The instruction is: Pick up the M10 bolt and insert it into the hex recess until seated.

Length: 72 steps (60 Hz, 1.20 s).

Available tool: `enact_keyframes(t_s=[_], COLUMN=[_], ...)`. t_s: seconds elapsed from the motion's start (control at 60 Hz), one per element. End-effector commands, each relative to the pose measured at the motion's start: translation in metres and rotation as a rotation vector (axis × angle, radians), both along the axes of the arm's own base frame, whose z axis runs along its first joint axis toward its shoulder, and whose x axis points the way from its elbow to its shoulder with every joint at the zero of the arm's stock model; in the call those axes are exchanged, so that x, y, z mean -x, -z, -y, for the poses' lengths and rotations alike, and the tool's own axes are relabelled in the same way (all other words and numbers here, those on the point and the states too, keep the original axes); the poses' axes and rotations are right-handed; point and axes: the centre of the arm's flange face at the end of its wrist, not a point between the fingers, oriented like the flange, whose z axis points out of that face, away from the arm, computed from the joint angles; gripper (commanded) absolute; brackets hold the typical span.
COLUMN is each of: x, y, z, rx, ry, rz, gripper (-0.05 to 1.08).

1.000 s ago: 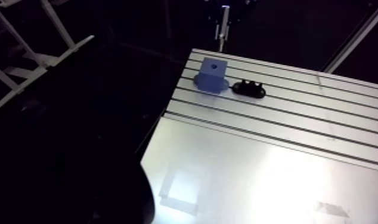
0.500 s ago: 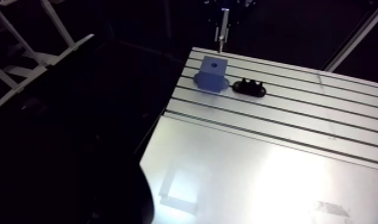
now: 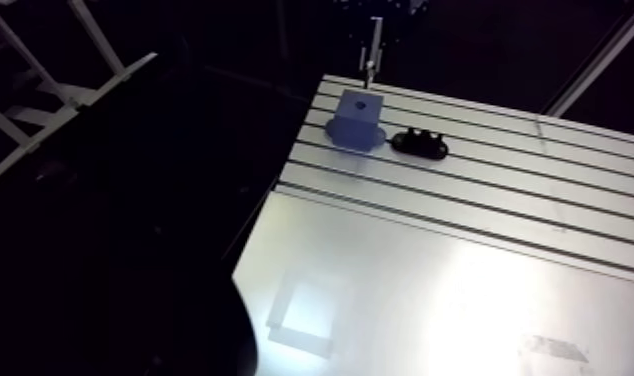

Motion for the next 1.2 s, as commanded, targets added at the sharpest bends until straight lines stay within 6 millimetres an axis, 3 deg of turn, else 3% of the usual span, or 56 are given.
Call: enact_keyframes(t_s=[0.017,0.55,1.2], x=[-0.005,-0.015,-0.013], y=[0.003,0.014,0.018], z=[0.001,0.004,0.004], rx=[0.002,0.002,-0.001], ry=[-0.006,-0.010,-0.008], rz=[0.010,0.037,0.031], gripper=[0.73,0.73,0.74])
